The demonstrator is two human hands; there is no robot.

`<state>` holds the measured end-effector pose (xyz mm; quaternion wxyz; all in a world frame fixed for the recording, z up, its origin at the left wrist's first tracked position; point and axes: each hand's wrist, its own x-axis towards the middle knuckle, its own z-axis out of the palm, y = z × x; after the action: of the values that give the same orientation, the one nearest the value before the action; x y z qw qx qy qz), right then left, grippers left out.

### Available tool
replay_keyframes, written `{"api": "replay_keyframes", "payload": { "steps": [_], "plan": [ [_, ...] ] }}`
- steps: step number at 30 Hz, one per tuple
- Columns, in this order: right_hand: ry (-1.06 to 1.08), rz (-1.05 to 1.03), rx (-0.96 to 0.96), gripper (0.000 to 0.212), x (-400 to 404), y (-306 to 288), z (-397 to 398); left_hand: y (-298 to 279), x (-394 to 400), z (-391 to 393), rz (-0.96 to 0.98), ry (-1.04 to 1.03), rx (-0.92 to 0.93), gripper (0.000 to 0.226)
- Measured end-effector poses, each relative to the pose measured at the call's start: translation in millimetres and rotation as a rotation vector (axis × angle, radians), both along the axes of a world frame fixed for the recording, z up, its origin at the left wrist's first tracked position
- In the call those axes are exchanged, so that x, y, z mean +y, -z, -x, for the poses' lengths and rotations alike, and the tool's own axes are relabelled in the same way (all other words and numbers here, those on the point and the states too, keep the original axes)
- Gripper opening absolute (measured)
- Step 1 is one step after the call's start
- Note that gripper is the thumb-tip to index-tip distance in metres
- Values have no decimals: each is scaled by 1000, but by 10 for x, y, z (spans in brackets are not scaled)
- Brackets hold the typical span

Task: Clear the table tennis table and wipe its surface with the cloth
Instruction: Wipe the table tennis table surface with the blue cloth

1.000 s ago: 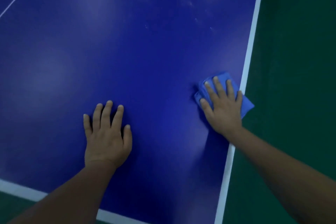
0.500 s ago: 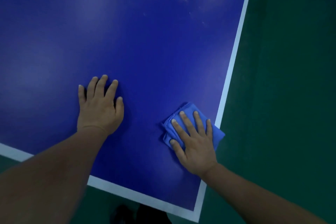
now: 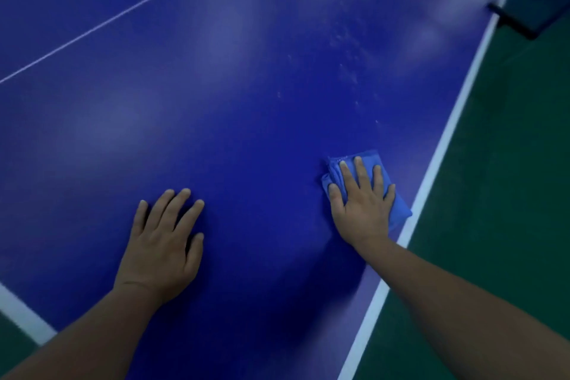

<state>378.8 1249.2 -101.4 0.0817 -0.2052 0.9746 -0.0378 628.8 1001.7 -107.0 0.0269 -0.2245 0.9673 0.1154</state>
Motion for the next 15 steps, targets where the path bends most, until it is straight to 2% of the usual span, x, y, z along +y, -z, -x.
{"api": "replay_keyframes", "payload": {
  "steps": [2, 5, 10, 13, 15],
  "plan": [
    [-138, 15, 0, 67, -244, 3, 349, -35, 88, 85, -1, -72, 32, 60],
    [-449, 37, 24, 64, -638, 35, 664, -96, 293, 441, -6, -333, 91, 55],
    [-1154, 127, 51, 54, -665, 96, 963, -154, 319, 1327, -142, -1026, 228, 60],
    [-1514, 163, 48, 53, -764, 109, 1152, -76, 273, 1475, -127, -1133, 141, 62],
    [-1622, 161, 38, 53, -1147, 140, 1326, -34, 268, 1482, -114, -1113, 85, 62]
  ]
}}
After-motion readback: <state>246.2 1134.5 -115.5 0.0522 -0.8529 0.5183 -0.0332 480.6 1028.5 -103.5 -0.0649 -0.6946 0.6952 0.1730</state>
